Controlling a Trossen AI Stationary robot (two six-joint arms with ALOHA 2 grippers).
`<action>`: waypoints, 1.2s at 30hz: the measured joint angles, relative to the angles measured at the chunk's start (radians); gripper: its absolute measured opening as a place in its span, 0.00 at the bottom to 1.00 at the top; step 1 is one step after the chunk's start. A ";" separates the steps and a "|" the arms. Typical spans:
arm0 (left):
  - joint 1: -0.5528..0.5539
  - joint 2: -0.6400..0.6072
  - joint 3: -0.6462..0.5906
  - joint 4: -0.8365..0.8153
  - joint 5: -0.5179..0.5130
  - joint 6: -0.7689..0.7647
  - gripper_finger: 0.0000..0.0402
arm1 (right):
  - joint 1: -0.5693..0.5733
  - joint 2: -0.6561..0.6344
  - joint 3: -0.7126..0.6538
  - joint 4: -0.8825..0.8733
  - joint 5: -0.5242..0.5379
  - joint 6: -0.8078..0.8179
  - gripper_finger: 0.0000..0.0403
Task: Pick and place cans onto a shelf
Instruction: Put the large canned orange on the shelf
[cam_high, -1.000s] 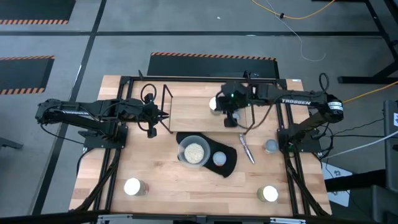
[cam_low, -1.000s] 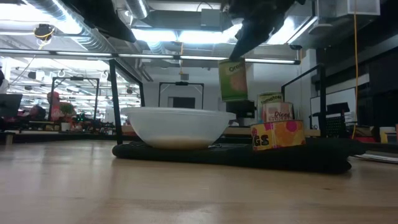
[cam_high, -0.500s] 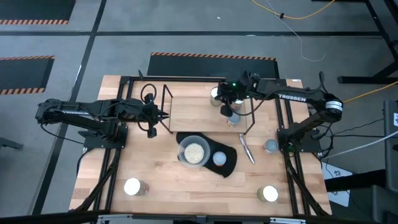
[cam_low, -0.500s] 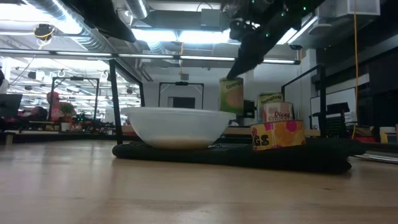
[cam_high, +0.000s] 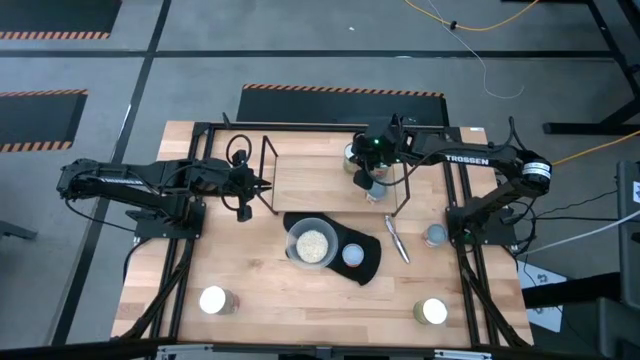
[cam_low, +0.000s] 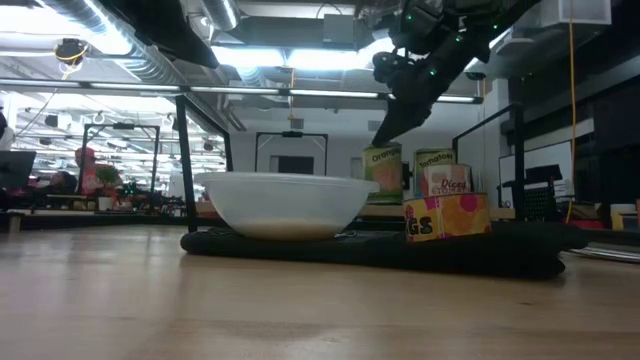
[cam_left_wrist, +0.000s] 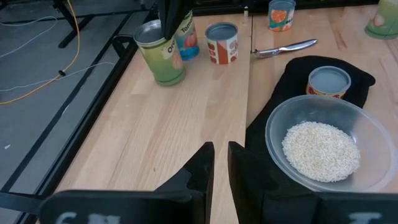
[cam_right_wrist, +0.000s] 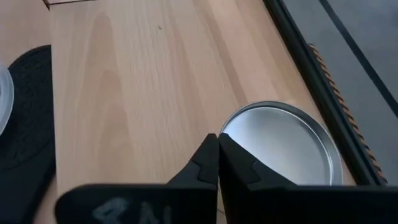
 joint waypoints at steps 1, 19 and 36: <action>0.000 0.000 0.000 0.000 0.000 0.000 0.10 | 0.000 0.000 -0.002 0.000 0.000 0.000 0.00; 0.000 0.000 0.000 0.000 0.000 -0.001 0.10 | 0.000 0.000 -0.005 -0.014 -0.001 -0.001 0.03; 0.000 0.000 0.000 0.000 0.000 -0.001 0.10 | 0.000 0.000 -0.004 -0.014 -0.003 0.001 0.10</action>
